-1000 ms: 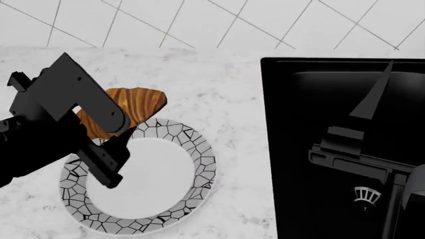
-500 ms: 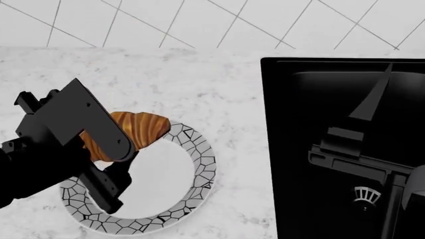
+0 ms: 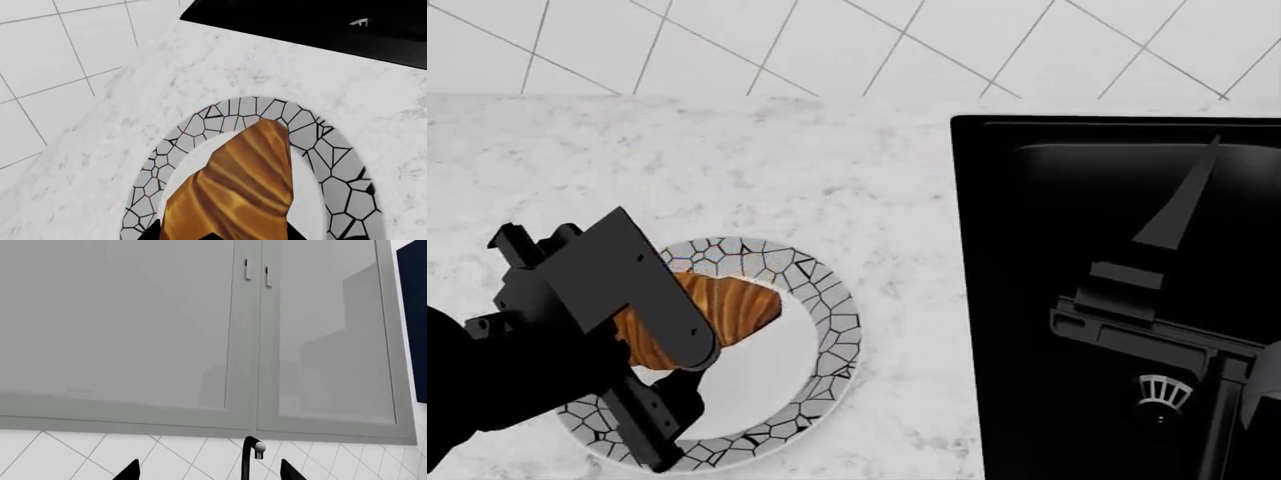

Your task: Place the pastries on the plates.

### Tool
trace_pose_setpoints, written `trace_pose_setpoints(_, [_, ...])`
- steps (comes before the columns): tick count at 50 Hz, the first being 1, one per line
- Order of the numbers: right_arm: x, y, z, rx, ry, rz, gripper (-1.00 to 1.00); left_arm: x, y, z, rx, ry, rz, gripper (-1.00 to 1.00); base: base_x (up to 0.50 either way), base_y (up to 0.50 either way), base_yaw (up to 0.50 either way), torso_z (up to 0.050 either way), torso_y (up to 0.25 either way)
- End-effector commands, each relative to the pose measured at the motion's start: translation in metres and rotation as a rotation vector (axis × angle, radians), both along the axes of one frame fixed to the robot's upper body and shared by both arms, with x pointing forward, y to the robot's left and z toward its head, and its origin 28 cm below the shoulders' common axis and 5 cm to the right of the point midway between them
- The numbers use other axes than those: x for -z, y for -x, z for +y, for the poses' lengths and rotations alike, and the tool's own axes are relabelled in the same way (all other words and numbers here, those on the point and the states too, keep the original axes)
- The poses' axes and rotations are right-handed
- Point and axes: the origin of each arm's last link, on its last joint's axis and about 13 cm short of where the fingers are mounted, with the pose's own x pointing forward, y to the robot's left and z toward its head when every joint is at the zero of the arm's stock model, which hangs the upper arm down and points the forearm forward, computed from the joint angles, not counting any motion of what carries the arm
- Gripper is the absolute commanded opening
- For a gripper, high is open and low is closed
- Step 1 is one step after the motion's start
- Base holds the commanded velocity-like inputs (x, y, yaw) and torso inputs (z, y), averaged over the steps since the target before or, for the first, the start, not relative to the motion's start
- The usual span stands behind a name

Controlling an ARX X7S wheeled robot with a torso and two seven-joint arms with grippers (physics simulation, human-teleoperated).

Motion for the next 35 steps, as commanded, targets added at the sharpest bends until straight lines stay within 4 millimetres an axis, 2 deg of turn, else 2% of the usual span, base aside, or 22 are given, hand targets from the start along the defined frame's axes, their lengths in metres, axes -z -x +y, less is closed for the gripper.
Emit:
trace_pose_setpoints(1, [-0.001, -0.001, 0.002, -0.018, -0.007, -0.013, 1.0, 0.0, 0.002, -0.005, 0.018, 0.001, 0.0, -1.0, 0.0, 0.0, 0.0, 0.0, 0.0])
trace_pose_setpoints(6, [-0.001, -0.001, 0.002, -0.017, -0.007, -0.012, 1.0, -0.003, 0.001, -0.005, 0.013, 0.012, -0.001, -1.0, 0.0, 0.0, 0.0, 0.0, 0.002])
trace_pose_setpoints(7, [-0.001, -0.001, 0.002, -0.017, -0.007, -0.012, 1.0, -0.004, 0.0, -0.005, 0.011, 0.012, -0.002, 1.0, 0.0, 0.0, 0.0, 0.0, 0.0])
trace_pose_setpoints(24, [-0.002, -0.003, 0.003, -0.022, -0.01, -0.012, 1.0, -0.015, -0.01, 0.002, -0.052, 0.022, -0.041, 1.0, 0.0, 0.0, 0.0, 0.0, 0.0])
trace_pose_setpoints(27, [-0.003, -0.003, 0.003, -0.024, -0.01, -0.014, 1.0, -0.029, -0.009, 0.003, -0.061, 0.054, -0.083, 1.0, 0.0, 0.0, 0.0, 0.0, 0.0])
trace_pose_setpoints(33, [-0.004, -0.002, 0.003, -0.02, -0.005, -0.016, 1.0, -0.077, 0.004, 0.013, -0.088, 0.176, -0.236, 1.0, 0.0, 0.0, 0.0, 0.002, 0.0])
trace_pose_setpoints(35, [-0.005, -0.002, 0.003, -0.018, -0.004, -0.017, 1.0, -0.085, 0.008, 0.018, -0.113, 0.208, -0.272, 1.0, 0.0, 0.0, 0.0, 0.0, 0.0])
